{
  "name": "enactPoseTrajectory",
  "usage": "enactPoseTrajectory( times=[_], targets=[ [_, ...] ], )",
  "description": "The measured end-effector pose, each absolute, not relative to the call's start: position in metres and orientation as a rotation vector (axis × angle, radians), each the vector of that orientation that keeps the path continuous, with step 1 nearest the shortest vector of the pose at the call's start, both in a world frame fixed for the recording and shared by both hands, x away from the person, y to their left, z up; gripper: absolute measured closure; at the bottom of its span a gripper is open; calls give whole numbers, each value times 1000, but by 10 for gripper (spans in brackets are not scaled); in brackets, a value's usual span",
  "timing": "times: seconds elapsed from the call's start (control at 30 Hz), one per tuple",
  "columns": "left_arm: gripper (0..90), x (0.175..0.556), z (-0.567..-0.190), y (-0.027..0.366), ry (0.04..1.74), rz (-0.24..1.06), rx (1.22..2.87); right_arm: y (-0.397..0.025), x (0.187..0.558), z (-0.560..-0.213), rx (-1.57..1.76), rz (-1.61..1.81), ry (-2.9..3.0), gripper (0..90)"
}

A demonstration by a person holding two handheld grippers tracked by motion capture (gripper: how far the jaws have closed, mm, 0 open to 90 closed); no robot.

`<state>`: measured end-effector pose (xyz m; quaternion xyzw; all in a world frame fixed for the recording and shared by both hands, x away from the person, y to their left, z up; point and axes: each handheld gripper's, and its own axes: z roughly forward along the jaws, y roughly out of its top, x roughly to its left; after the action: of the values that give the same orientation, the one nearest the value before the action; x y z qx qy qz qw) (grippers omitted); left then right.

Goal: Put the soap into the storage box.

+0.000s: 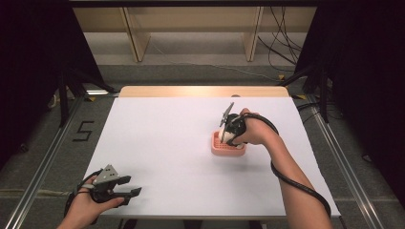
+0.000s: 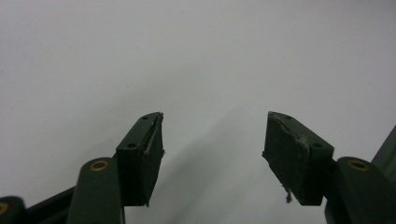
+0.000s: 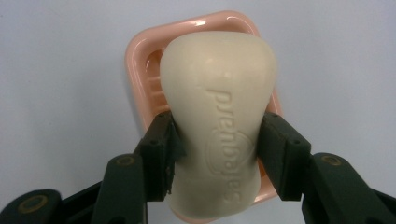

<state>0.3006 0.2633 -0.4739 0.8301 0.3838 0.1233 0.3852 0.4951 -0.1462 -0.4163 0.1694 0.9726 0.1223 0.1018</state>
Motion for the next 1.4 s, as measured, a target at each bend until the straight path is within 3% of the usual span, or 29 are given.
enactPoseTrajectory(
  times=[1.17, 1.4],
  targets=[
    [370, 300, -474, 263, 995, 313, 2094, -144, 499, -432, 518, 344, 2874, 501],
    [370, 300, -474, 263, 998, 323, 2094, -146, 497, -429, 540, 372, 2863, 452]
  ],
)
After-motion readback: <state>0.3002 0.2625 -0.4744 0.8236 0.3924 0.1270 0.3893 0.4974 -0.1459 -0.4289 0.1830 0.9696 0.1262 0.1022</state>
